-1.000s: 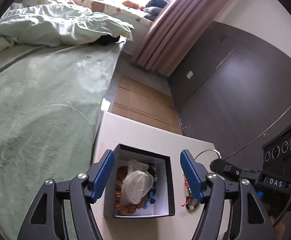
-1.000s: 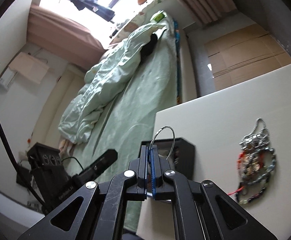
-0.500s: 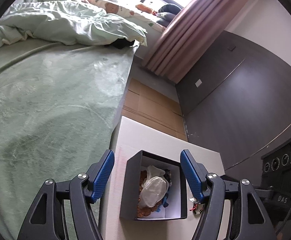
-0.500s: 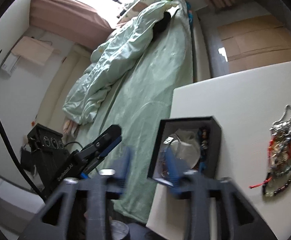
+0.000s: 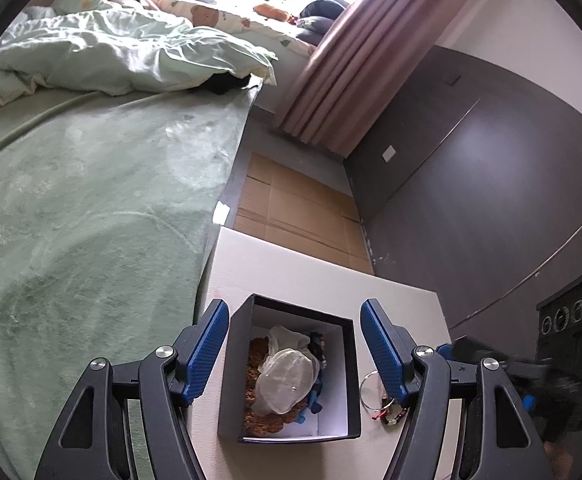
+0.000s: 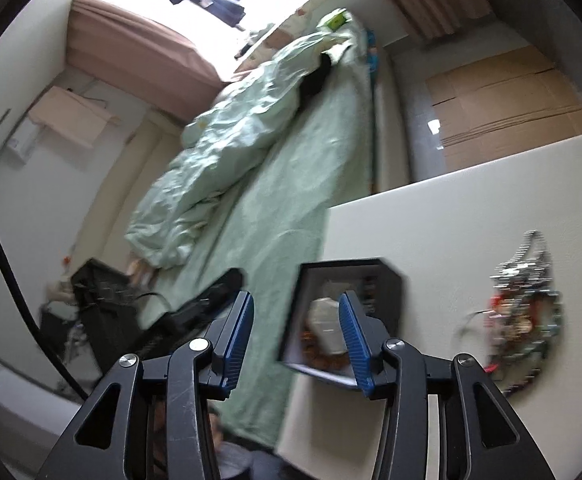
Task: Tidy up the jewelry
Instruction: 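Carry the metal hoop to the black box and open the right tool, then grasp the red string bracelet with the right tool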
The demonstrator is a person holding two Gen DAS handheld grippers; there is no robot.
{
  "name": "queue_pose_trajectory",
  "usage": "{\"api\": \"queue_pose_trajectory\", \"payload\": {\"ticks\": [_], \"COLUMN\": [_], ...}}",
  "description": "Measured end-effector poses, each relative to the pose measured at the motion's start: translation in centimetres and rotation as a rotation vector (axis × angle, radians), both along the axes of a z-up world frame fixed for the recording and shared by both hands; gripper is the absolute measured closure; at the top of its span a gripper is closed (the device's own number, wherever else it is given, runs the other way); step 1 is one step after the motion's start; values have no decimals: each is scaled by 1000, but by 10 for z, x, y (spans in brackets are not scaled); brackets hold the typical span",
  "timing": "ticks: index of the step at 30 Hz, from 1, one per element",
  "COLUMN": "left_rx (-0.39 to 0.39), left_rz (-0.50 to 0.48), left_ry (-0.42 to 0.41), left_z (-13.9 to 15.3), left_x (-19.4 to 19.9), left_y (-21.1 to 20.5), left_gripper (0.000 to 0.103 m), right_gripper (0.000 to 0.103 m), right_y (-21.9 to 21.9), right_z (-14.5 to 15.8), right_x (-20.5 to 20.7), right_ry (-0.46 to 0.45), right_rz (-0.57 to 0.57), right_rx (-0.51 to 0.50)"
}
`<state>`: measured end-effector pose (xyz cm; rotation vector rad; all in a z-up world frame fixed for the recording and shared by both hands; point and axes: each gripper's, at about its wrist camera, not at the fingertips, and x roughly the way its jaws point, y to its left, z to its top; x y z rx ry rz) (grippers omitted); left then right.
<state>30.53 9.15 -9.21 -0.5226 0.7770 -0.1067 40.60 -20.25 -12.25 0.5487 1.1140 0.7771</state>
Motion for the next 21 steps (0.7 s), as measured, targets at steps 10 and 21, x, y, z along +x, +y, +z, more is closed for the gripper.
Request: {"api": "queue_pose_trajectory", "payload": {"ticks": [10,21], "left_rx": [7,-7], "left_rz": [8,13], "left_ry": [12,16], "left_z": [-3,-5], "left_x": [2,0], "left_y": [4,11], "left_gripper": [34,34], "right_gripper": [62,73], "right_y": [-31,-35], "right_z": [-61,-84], "right_x": [12,4], "right_ry": [142,215], "right_rz": [-71,-87], "right_rx": [-295,-384]}}
